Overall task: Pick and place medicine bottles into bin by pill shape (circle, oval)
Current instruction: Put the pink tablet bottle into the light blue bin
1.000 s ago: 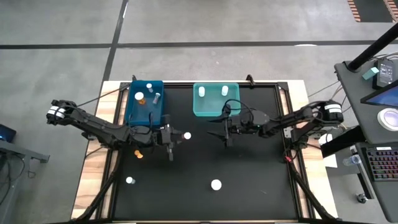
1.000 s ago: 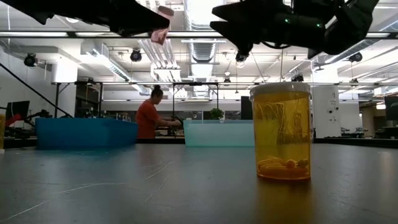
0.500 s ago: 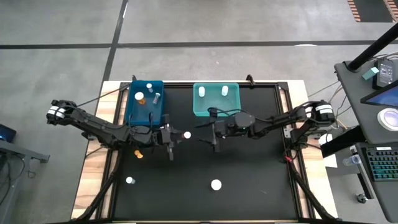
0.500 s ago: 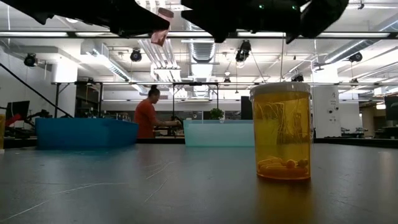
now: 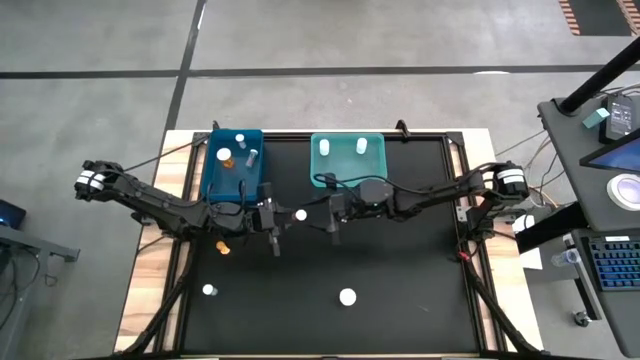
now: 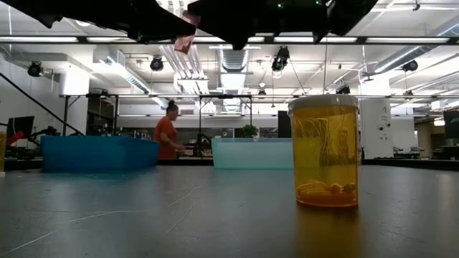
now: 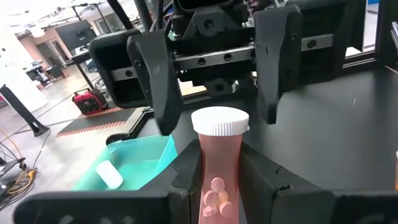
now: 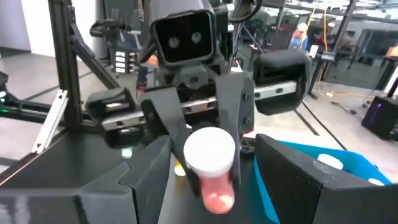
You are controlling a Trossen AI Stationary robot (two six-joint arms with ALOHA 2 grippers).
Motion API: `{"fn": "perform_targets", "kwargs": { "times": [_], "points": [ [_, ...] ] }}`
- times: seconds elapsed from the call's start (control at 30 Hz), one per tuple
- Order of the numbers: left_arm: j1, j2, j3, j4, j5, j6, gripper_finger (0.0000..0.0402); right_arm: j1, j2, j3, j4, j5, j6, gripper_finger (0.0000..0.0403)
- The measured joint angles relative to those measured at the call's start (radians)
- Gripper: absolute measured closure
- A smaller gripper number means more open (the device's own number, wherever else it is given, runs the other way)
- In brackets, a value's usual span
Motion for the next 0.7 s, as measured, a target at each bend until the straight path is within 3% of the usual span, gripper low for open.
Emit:
{"fn": "perform_targets", "kwargs": {
  "times": [0.4, 0.7],
  "points": [
    [0.0, 0.0, 0.001, 0.01, 0.0, -0.002, 0.034, -0.001, 0.033, 0.032, -0.006, 0.002, -0.021, 0.0185],
    [0.0, 0.0, 0.001, 0.01, 0.0, -0.002, 0.034, -0.001, 0.033, 0.032, -0.004, 0.003, -0.022, 0.0255]
  ]
}}
